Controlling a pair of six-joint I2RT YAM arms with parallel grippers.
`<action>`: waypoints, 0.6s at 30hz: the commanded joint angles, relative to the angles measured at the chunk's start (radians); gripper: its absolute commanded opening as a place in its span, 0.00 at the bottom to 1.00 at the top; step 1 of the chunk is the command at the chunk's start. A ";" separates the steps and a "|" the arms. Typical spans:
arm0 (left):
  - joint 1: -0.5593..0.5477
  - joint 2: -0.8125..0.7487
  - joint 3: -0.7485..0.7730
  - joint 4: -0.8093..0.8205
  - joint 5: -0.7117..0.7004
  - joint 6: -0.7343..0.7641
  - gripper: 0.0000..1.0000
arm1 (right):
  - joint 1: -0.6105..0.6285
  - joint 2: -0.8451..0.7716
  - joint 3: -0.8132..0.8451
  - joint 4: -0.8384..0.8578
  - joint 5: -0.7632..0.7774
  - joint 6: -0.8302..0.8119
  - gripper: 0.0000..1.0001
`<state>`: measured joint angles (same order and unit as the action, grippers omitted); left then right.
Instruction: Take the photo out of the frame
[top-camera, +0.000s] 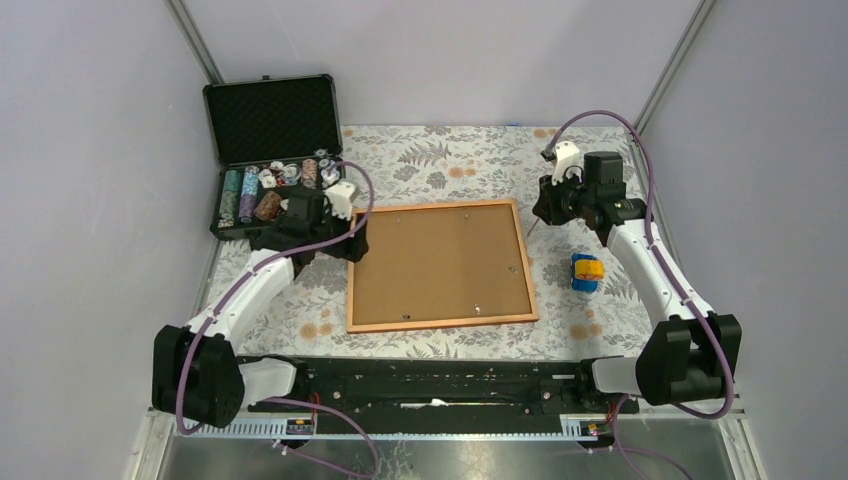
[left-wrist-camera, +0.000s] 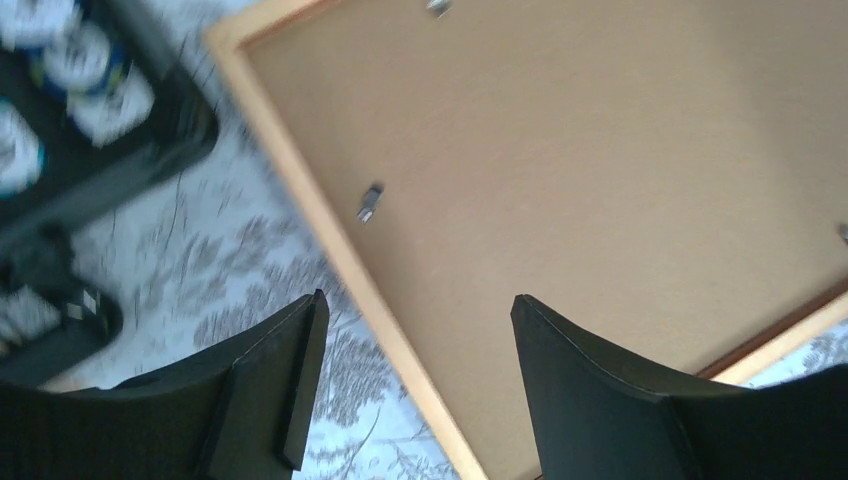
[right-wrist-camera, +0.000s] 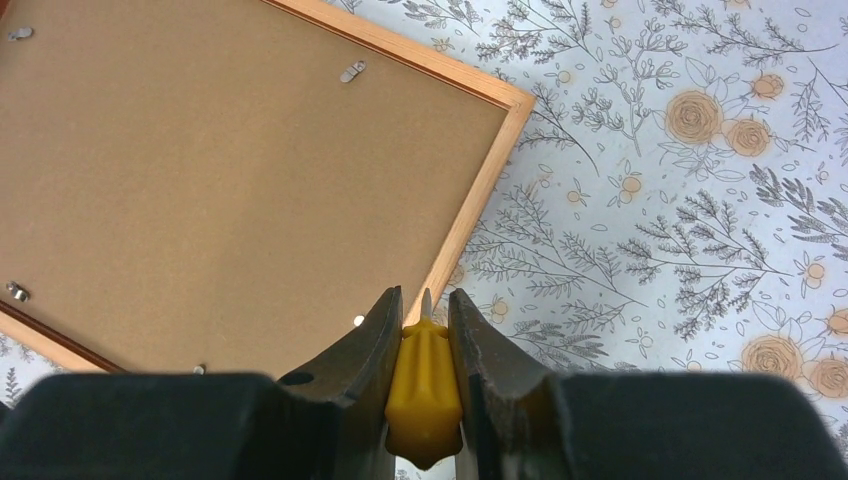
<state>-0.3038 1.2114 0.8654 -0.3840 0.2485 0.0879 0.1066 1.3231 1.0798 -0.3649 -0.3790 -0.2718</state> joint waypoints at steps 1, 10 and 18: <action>0.108 -0.009 -0.084 0.028 -0.019 -0.162 0.72 | -0.002 -0.006 0.003 0.037 -0.052 0.030 0.00; 0.122 0.202 -0.060 0.033 -0.052 -0.122 0.65 | -0.003 -0.017 -0.003 0.040 -0.042 0.027 0.00; 0.117 0.357 -0.030 0.037 -0.019 -0.099 0.52 | -0.002 -0.010 0.001 0.041 -0.038 0.026 0.00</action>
<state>-0.1841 1.5230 0.7982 -0.3668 0.2272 -0.0280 0.1062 1.3235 1.0737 -0.3534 -0.4095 -0.2535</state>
